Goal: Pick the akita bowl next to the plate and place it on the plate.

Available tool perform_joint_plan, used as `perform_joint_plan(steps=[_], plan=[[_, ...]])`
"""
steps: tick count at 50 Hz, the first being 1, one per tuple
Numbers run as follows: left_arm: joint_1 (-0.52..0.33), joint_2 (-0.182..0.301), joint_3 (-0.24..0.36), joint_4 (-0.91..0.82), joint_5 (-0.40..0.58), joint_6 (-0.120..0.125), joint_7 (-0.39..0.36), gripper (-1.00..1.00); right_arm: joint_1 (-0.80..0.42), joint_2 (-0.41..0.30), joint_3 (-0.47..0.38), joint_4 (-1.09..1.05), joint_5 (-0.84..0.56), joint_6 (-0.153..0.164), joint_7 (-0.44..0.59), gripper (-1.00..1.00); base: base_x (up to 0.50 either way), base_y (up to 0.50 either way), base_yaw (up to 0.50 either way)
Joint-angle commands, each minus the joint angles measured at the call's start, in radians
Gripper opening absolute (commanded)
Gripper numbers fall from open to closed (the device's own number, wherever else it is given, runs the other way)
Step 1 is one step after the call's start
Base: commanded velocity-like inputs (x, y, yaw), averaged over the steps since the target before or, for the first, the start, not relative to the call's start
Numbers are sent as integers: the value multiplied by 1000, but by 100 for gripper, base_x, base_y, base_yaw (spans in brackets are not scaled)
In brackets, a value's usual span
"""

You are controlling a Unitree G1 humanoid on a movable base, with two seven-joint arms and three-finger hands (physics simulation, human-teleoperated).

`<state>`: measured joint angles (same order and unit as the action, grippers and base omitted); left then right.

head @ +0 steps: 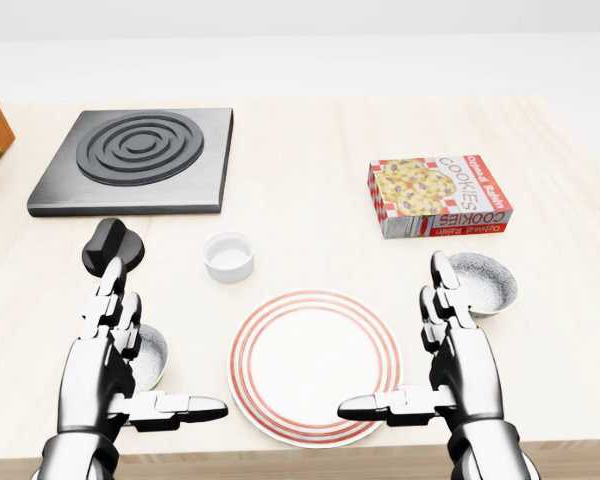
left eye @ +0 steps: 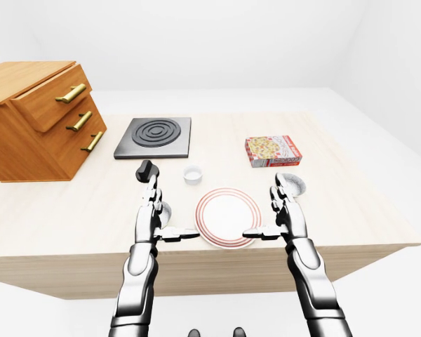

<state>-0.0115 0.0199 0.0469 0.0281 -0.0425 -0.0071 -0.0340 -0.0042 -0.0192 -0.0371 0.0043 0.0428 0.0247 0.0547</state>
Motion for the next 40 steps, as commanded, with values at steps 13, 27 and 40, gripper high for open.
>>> perform_joint_plan(steps=[13,27,40], plan=[[-1,0,1,-2,-7,9,1,100,10,2,6,-9,-7,-13,16,100,23,0,0],[1,1,2,4,-7,-2,1,100,14,4,9,-27,-7,0,14,100,27,0,0],[5,0,1,-13,-9,11,3,100,20,4,7,-36,-4,-4,15,100,12,0,0]])
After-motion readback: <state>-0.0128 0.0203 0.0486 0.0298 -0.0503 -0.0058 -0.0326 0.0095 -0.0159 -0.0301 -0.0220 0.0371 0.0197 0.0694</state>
